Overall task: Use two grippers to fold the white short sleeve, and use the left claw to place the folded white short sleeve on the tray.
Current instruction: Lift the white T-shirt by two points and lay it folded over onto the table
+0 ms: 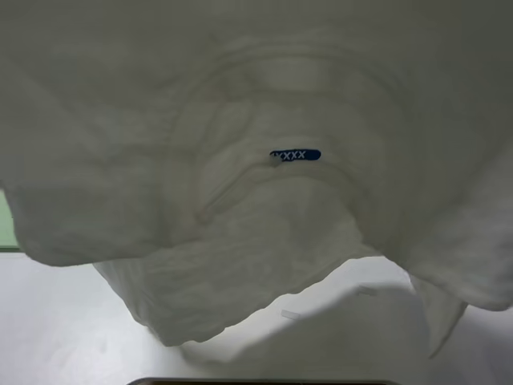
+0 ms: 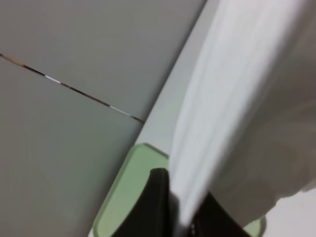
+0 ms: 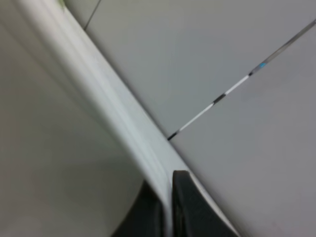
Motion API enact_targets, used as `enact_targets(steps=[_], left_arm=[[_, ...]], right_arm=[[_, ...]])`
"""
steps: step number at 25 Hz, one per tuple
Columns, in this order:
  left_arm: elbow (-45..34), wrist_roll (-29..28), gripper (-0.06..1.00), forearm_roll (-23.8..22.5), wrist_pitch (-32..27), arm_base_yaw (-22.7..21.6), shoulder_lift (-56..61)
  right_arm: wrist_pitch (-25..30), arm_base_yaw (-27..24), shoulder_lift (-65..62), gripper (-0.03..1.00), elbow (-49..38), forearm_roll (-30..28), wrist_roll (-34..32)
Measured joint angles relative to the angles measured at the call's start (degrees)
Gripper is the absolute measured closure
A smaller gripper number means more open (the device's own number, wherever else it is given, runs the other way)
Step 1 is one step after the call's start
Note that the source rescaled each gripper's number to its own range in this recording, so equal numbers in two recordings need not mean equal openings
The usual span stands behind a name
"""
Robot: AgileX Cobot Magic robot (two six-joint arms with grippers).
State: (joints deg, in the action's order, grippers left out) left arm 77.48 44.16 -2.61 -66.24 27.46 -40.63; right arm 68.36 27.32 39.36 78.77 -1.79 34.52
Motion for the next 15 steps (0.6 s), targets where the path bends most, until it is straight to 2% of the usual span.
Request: enact_targets(steps=[4, 8, 9, 11, 13, 15], left_arm=[[-3.59, -0.12, 0.94, -1.72, 0.47, 0.00, -1.08], [-7.34, -0.12, 0.94, -5.47, 1.88, 0.11, -5.92], [-8.31, -0.12, 0.94, -7.25, 2.98, 0.10, -8.03], [-9.31, -0.25, 0.94, -12.00, 6.98, 0.18, -13.44], [-9.79, -0.44, 0.94, -17.50, 10.98, 0.20, -18.68], [-9.85, -0.73, 0.94, -22.76, 15.56, -0.21, -24.47]], right_arm=[[-0.41, 0.00, 1.17, 0.97, -4.76, -3.23, 0.23], [-4.29, 0.25, 7.85, 0.97, -9.42, -10.99, 0.22], [-8.05, 0.57, 11.83, 0.97, -10.66, -15.18, 0.22], [-9.72, 0.56, 13.72, 0.97, -10.93, -17.11, 0.22], [-19.04, -2.86, 23.78, 0.97, -11.06, -21.56, 0.22], [-24.84, -6.10, 28.63, 0.97, -11.11, -22.44, -0.34]])
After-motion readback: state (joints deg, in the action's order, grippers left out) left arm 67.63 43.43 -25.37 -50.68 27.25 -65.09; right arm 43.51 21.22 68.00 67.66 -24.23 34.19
